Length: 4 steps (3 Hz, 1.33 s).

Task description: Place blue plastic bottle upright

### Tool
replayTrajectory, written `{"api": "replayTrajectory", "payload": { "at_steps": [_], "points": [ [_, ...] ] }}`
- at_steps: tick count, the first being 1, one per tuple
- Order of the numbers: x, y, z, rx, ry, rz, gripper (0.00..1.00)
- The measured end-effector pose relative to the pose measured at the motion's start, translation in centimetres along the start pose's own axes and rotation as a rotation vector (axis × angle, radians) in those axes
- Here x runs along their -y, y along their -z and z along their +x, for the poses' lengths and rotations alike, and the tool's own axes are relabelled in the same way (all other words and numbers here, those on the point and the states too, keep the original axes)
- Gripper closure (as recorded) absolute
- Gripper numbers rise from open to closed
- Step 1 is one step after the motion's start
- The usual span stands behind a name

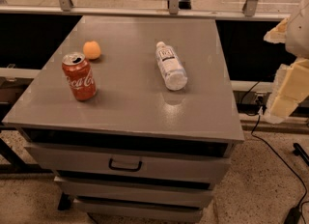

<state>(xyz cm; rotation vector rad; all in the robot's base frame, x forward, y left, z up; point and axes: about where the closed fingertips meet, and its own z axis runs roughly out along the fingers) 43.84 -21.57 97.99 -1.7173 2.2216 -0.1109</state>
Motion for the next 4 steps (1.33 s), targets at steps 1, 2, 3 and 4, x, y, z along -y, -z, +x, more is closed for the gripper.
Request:
{"api": "replayTrajectory", "payload": {
  "at_steps": [1,2,3,4],
  "points": [
    [0.0,0.0,0.0,0.000,0.000,0.000,0.00],
    [0.2,-0.1,0.0,0.005,-0.031,-0.001,0.00],
    [1.6,-1.0,-0.5,0.005,-0.118,-0.033,0.00],
    [4.0,-2.7,-1.8,-0.050,-0.237,-0.082,0.00]
  ]
}}
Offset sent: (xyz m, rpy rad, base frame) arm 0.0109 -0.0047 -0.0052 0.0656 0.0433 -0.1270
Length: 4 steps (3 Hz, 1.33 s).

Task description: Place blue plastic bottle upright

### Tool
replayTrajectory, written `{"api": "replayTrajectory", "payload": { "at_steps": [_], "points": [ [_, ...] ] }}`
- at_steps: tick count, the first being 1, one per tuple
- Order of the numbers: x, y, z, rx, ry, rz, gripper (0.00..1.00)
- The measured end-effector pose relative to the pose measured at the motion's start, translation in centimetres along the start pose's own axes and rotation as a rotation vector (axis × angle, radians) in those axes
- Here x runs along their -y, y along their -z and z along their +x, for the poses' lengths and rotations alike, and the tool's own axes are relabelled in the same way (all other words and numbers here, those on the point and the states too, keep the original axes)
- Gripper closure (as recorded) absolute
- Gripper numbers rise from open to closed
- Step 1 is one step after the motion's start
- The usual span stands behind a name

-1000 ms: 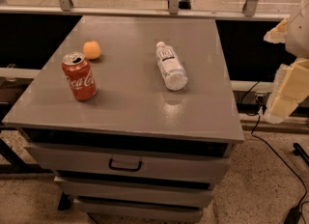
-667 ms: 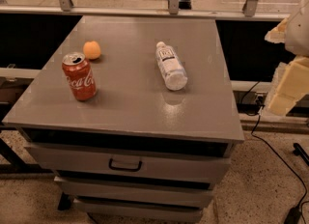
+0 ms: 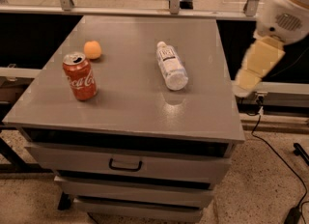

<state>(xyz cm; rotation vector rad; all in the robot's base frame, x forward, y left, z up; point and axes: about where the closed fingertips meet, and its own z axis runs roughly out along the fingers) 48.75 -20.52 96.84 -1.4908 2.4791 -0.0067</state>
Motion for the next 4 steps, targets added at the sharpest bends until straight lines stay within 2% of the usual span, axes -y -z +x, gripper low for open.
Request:
{"api": "replayTrajectory", "payload": {
  "at_steps": [1,2,3,4],
  "points": [
    [2.1,-0.7,-3.3,-0.020,-0.126,-0.002,0.00],
    [3.8,-1.8,-6.6,-0.006,-0.245,0.021,0.00],
    [5.6,-3.3,-9.6,0.010,-0.336,0.076,0.00],
    [5.6,-3.3,-9.6,0.011,-0.335,0.077,0.00]
  ]
}}
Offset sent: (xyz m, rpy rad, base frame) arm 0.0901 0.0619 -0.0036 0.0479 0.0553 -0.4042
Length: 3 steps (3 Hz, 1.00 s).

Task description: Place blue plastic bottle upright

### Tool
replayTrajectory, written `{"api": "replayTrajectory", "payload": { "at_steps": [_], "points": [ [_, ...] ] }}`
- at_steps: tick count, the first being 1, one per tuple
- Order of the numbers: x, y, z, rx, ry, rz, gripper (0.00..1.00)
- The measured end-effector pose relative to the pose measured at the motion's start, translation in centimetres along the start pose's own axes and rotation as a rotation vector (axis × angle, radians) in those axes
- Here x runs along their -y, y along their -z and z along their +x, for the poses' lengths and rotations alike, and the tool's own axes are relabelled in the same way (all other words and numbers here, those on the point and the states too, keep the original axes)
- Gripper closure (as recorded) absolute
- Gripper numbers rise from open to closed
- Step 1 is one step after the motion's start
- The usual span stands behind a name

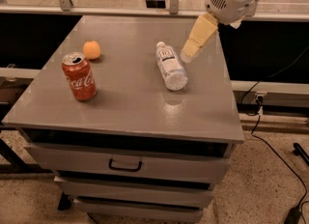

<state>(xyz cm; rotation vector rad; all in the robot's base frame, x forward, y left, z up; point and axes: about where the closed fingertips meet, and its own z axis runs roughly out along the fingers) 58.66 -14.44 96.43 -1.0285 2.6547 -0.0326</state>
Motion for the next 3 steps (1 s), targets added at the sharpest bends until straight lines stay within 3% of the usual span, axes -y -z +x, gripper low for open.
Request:
{"api": "replayTrajectory", "payload": {
  "at_steps": [2,3],
  "points": [
    [-1.3,-4.0,-4.3,-0.121,-0.088,0.020,0.00],
    [-2.6,-6.4,-6.9,-0.146,-0.139,0.020,0.00]
  ]
}}
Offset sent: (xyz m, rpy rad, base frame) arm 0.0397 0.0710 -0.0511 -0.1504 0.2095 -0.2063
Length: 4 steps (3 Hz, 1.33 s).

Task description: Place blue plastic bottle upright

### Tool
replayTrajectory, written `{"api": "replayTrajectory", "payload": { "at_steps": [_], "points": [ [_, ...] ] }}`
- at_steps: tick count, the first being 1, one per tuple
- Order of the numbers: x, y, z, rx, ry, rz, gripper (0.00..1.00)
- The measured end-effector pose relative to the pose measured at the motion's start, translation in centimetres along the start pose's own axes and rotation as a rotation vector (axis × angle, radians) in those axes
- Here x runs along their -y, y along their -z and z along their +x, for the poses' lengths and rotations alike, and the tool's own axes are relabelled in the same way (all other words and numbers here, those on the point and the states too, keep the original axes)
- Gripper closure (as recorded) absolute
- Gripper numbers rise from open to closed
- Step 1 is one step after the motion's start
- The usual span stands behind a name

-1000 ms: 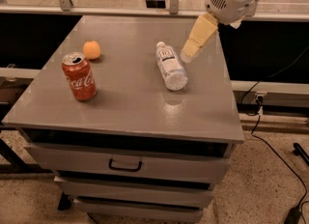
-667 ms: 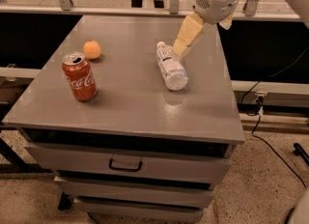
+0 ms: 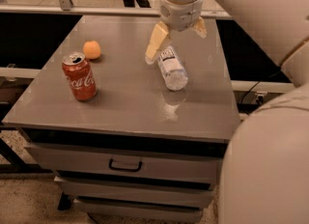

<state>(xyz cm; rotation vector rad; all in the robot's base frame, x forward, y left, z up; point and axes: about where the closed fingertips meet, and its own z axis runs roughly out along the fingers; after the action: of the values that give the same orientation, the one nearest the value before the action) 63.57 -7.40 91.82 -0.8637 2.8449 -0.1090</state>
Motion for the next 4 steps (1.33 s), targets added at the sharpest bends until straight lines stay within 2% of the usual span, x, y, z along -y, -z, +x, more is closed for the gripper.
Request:
{"api": "replayTrajectory", "payload": {
  "at_steps": [2,3,4],
  "points": [
    [-1.2,-3.2,-2.7,0.035,-0.152,-0.064,0.00],
    [-1.1,-4.7,-3.3,0.028,-0.206,-0.071,0.00],
    [-0.7,-6.2,-3.8,0.013,-0.230,-0.067,0.00]
  ]
}}
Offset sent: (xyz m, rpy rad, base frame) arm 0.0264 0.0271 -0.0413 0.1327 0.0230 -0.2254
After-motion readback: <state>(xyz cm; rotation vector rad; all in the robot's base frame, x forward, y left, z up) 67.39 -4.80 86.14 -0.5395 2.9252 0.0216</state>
